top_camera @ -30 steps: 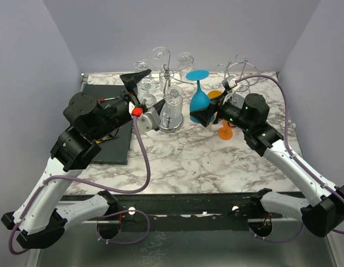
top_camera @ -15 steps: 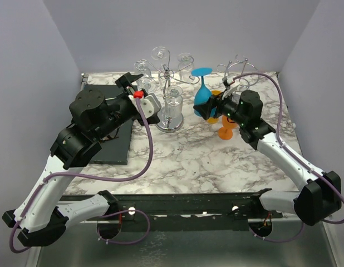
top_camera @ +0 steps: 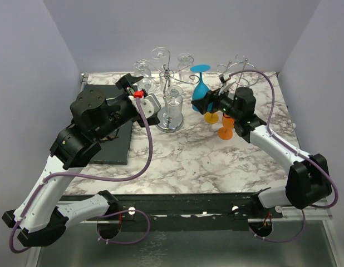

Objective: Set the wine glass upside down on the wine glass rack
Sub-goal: Turn the wine glass upside down at the wine rack.

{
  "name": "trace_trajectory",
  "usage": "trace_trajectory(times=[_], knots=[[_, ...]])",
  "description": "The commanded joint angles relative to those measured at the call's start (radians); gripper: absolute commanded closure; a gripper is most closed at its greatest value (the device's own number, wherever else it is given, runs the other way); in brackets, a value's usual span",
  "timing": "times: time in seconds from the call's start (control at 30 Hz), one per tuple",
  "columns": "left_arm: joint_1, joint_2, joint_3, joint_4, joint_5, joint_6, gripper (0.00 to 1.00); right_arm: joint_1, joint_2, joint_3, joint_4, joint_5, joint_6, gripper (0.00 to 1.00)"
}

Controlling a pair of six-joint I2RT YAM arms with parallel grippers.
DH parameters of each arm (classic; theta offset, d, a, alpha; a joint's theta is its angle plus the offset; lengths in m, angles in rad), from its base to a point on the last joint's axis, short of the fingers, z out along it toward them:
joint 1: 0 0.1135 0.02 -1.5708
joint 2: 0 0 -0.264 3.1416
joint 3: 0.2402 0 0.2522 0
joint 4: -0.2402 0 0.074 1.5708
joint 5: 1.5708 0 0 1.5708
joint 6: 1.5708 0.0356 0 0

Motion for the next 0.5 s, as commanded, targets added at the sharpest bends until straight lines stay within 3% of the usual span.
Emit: trace_trajectory(times=[0.0, 0.47], knots=[[-0.003, -0.018, 0.006, -0.007, 0.023, -0.027, 0.01, -0.009, 0.040, 0.048, 0.086, -0.053, 0.005, 0.25], [-0.003, -0.013, -0.003, -0.006, 0.064, -0.006, 0.01, -0.009, 0.181, 0.106, 0.177, -0.227, -0.038, 0.28]])
